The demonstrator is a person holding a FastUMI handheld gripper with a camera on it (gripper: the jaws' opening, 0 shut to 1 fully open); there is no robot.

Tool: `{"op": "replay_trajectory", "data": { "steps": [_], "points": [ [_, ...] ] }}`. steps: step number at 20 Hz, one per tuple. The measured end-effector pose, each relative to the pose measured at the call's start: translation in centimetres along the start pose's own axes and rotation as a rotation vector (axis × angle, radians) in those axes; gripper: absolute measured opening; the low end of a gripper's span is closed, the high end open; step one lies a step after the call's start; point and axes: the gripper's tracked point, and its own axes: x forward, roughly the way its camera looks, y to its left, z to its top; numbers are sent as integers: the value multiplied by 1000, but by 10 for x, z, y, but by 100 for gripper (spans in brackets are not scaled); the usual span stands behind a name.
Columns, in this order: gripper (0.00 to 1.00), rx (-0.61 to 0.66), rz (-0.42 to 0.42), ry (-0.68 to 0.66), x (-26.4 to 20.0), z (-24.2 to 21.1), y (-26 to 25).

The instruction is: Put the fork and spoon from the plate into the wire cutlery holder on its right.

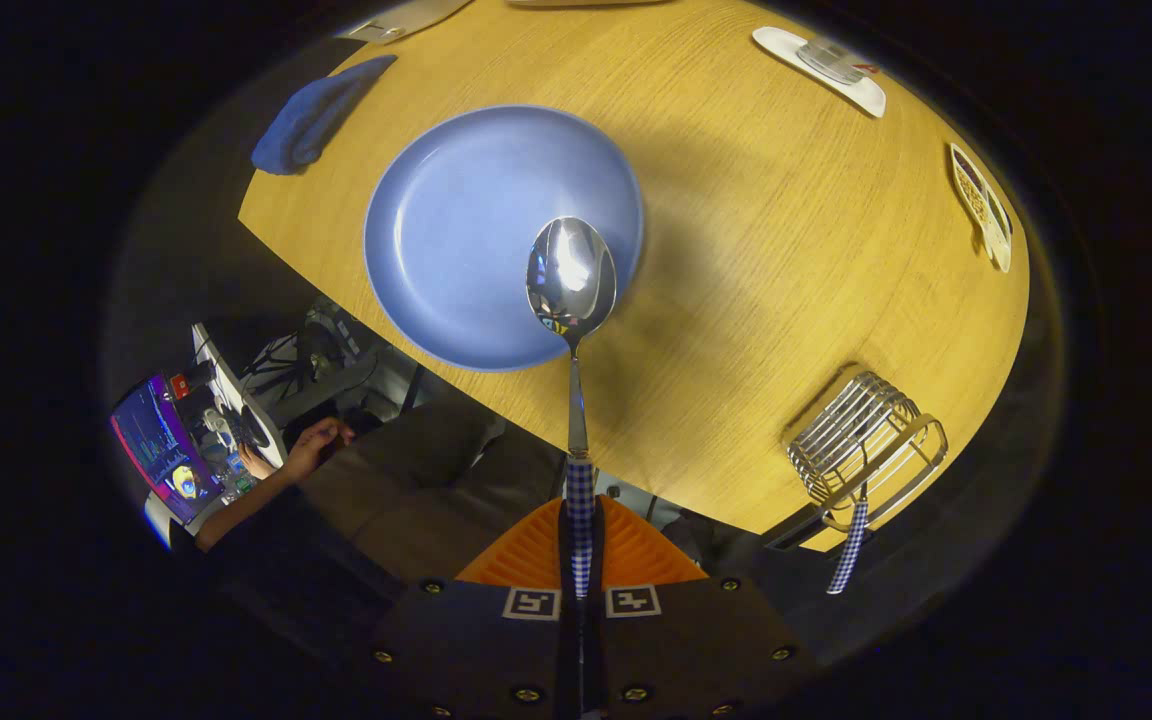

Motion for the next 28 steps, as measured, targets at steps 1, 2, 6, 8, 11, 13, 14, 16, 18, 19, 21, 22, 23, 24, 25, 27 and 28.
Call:
{"op": "replay_trajectory", "data": {
  "steps": [1, 2, 6, 8, 11, 13, 14, 16, 18, 19, 21, 22, 23, 24, 25, 27, 28],
  "points": [
    [2, 8, -3, -5, -3, -3, -5],
    [2, 18, 6, -11, -7, -6, -7],
    [2, 59, 22, -22, -18, -25, -20],
    [2, 88, 37, -18, -24, -38, -27],
    [2, 137, 47, -11, -31, -54, -43],
    [2, 165, 43, -9, -35, -62, -53],
    [2, 178, 46, -8, -37, -67, -56],
    [2, 202, 68, 1, -45, -78, -58],
    [2, 238, 84, -2, -51, -82, -67],
    [2, 261, 89, -4, -52, -85, -72],
    [2, 310, 106, 8, -54, -92, -83],
    [2, 335, 113, 17, -53, -94, -89],
    [2, 358, 115, 24, -52, -96, -97],
    [2, 382, 115, 27, -51, -97, -104],
    [2, 401, 118, 32, -48, -98, -110],
    [2, 438, 128, 42, -46, -98, -118],
    [2, 448, 118, 53, -43, -99, -123]
  ]
}}
